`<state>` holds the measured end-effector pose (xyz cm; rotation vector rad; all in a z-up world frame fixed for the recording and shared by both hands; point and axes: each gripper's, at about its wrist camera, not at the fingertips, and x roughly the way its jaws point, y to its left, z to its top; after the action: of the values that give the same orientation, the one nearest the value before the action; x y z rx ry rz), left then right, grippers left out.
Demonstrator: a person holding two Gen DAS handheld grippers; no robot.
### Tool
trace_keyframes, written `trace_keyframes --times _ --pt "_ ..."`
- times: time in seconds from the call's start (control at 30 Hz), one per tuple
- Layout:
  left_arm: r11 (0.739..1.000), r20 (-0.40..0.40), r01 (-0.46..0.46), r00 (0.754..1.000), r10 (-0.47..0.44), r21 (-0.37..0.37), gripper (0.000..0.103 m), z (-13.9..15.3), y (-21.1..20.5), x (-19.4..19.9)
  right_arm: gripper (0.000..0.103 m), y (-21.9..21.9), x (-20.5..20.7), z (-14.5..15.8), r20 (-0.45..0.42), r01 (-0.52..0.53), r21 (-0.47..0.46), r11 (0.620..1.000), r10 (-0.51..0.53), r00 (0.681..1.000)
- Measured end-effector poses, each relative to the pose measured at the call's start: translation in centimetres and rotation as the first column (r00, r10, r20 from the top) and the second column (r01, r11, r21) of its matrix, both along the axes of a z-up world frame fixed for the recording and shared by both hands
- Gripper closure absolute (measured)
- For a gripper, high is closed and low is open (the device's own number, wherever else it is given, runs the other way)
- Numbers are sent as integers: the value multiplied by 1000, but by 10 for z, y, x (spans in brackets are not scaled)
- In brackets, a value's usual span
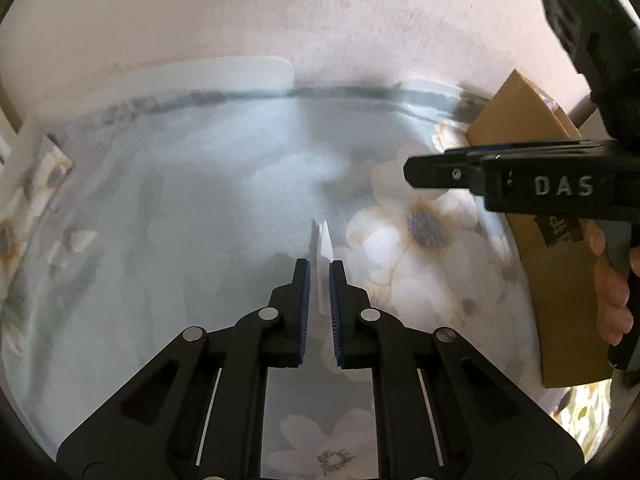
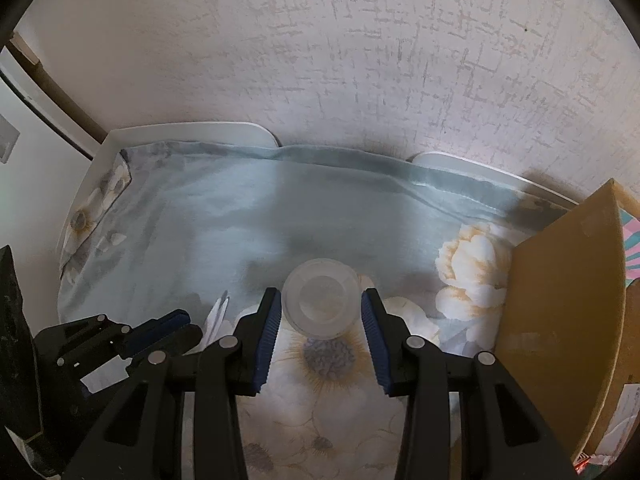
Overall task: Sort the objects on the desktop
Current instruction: 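Grasp the thin white plastic clip with the left tool while the right tool grasps the clear tape roll, then carry the white clip and tape roll into the cardboard box, open both tools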
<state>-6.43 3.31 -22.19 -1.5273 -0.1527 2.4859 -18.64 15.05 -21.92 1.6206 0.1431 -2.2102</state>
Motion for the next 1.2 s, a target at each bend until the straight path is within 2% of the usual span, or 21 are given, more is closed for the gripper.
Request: trace_keyframes --times 0.07,0.13,0.23,0.3,0.37,0.53,0.73,0.87,0.97,1.13,1.2 --pt "1000 -4 1 1000 -1 7 80 -11 7 -12 65 -5 1 -2 -4 0 2 1000 0 1000" --pt "1000 -8 -1 1000 1 -11 72 -13 10 -13 65 -4 4 0 -3 0 4 1000 1 1000" --pt "1000 -12 3 1000 -3 -25 72 -17 13 -15 65 1 8 1 -5 -1 6 1000 1 1000" --pt "999 -16 9 1000 -9 -38 76 -17 12 -14 65 0 9 0 -3 3 9 1000 -3 1000" --pt "997 -23 13 1000 -14 -72 97 -17 11 -14 65 1 10 0 -3 9 8 1000 -9 1000" --pt "992 -60 9 998 -16 -123 97 -14 8 -9 65 3 12 4 -10 16 6 1000 -16 1000" --pt "994 -82 -11 997 2 -107 97 3 -5 -6 65 6 15 12 -24 34 -6 999 -34 999" --pt "994 -95 -3 995 -7 -105 97 28 -11 -6 65 15 22 31 -42 71 -65 995 -74 996" --pt "993 -124 33 991 -47 -112 97 55 -4 -5 65 34 35 62 -79 117 -117 986 -127 989" --pt "984 -170 140 973 -157 -106 97 108 34 -9 65 86 71 114 -145 204 -179 962 -231 962" --pt "976 -203 200 955 -215 -91 97 130 59 -11 65 107 86 128 -163 243 -180 953 -273 948"
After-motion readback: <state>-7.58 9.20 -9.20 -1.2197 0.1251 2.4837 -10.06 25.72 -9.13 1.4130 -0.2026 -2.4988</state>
